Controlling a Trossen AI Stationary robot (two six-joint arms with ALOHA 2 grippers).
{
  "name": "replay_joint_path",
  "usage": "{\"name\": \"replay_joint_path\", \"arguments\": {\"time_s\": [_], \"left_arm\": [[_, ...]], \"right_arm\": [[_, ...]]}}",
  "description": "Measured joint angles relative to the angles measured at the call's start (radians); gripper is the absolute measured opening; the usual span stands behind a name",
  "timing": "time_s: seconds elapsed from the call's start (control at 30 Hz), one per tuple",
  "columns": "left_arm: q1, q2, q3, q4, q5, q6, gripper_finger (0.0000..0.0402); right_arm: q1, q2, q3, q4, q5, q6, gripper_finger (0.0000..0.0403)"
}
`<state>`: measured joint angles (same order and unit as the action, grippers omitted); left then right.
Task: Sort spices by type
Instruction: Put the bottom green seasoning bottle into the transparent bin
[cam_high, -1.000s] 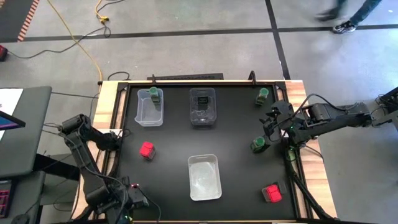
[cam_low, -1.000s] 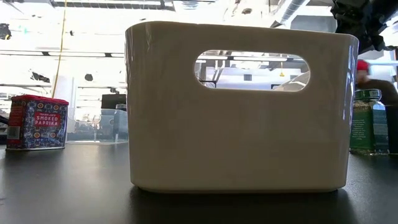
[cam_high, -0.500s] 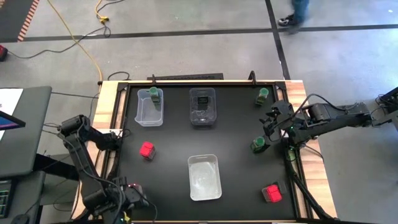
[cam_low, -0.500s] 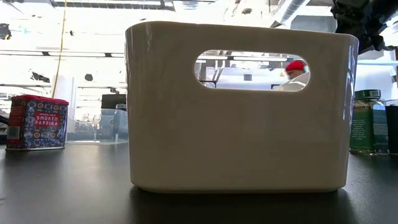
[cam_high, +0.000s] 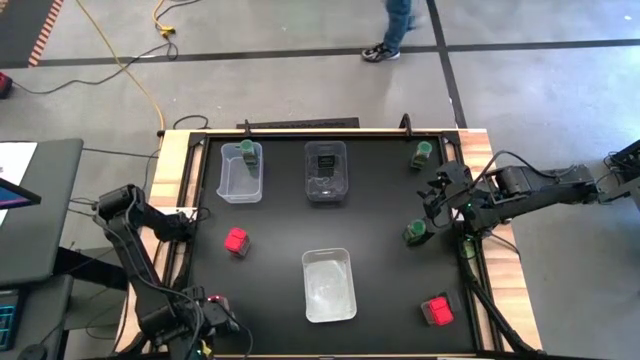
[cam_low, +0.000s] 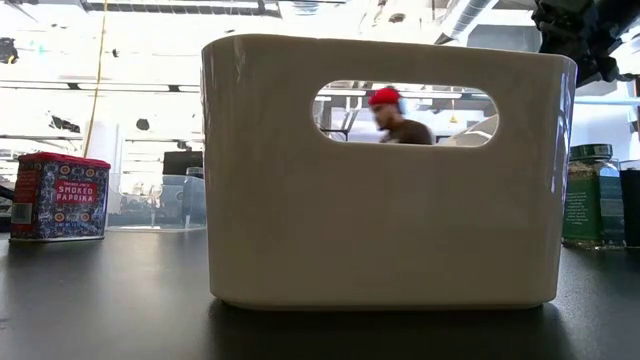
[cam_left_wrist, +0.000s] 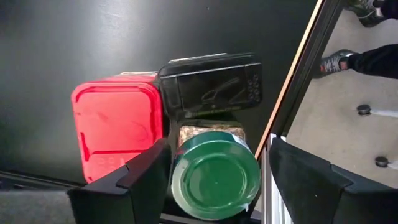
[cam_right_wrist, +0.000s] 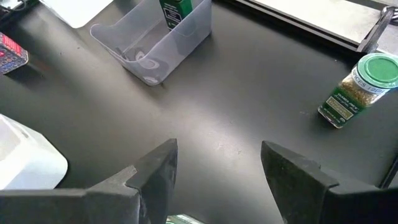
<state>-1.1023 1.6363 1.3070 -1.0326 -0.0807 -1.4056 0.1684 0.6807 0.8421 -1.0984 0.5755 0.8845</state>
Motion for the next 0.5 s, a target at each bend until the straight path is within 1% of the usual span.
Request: {"name": "replay_joint_path", "arguments": {"time_s": [0.23,0.5], "left_arm": [[0.0,0.0,-0.05,0.106,0.024,-0.017,0.0257],[-0.003,0.0,-0.055,0.101,0.023,-0.014,0.0257]], "right_arm": [[0.0,0.0,0.0,0.002,0.0,0.005,0.026],[0.0,0.0,0.0,0.003,0.0,0.005,0.026]]}}
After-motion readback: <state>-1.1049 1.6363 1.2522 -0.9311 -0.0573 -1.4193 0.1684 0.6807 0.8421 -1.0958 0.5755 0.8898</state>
